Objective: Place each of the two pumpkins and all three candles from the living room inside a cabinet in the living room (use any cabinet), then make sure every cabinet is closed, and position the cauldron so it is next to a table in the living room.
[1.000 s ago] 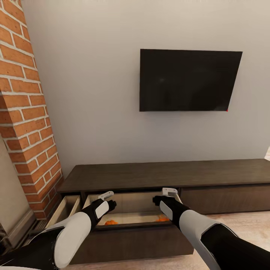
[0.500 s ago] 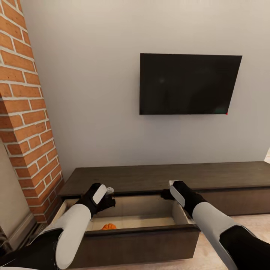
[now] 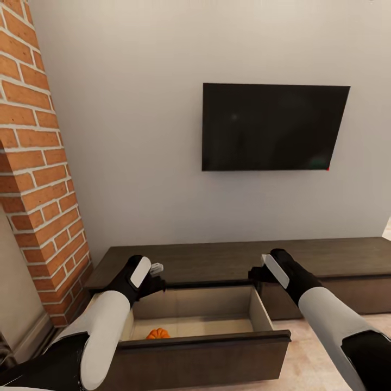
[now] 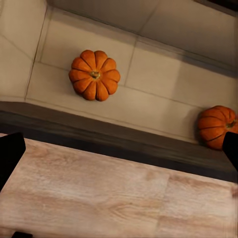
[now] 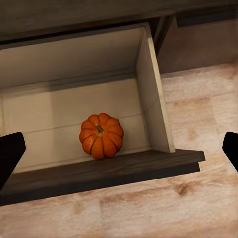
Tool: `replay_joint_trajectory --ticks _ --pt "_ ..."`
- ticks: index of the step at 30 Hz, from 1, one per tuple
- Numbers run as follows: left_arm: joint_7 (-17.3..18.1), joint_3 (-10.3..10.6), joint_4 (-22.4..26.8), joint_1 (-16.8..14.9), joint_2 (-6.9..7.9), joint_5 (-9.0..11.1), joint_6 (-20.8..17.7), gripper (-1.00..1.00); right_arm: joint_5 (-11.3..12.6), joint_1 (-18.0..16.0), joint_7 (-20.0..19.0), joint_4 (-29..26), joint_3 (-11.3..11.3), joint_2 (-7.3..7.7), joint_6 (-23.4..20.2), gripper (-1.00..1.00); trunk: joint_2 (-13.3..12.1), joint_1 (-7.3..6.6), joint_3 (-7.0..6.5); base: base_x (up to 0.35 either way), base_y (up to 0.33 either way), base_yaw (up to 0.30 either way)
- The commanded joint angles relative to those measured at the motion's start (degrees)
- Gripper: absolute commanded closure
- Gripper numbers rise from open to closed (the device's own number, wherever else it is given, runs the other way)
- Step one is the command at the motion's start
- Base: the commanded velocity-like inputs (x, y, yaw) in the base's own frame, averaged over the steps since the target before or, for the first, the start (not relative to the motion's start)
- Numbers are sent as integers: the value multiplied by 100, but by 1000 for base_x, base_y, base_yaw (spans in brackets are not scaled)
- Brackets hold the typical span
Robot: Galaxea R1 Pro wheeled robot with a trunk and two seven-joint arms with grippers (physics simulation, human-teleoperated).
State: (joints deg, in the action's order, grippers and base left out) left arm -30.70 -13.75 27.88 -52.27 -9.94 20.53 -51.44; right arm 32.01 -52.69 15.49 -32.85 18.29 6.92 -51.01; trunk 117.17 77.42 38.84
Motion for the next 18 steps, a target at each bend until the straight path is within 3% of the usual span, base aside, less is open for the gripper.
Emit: replay_joint_trajectory --ticks 1,5,7,12,13,16,18 --pt "-57 -25 5 -3 -5 61 -3 -100 59 -5 49 -17 45 4 -14 -100 -38 -23 -11 0 0 0" --pt "-46 -23 -59 -3 -5 63 201 -100 61 -5 58 -32 46 -15 -3 -100 -199 -111 -83 0 0 0" --pt "21 -23 -432 -3 -5 60 798 -100 66 -5 53 -10 51 -38 12 -100 -279 -155 -119 0 0 0" --pt "311 -23 -1082 -3 -5 33 1721 -100 62 14 51 132 52 -192 137 -100 -480 -265 -209 0 0 0" --pt "416 -23 -1305 -3 -5 -14 2009 -100 57 20 51 229 52 -268 260 -100 -520 -287 -227 0 0 0" --pt "547 -23 -1629 -3 -1 -147 2398 -100 45 25 51 409 58 -365 523 -100 -640 -353 -281 0 0 0" --pt "670 -23 -1867 -3 20 -331 2727 -100 31 28 51 583 63 -458 788 -100 -720 -397 -317 0 0 0"
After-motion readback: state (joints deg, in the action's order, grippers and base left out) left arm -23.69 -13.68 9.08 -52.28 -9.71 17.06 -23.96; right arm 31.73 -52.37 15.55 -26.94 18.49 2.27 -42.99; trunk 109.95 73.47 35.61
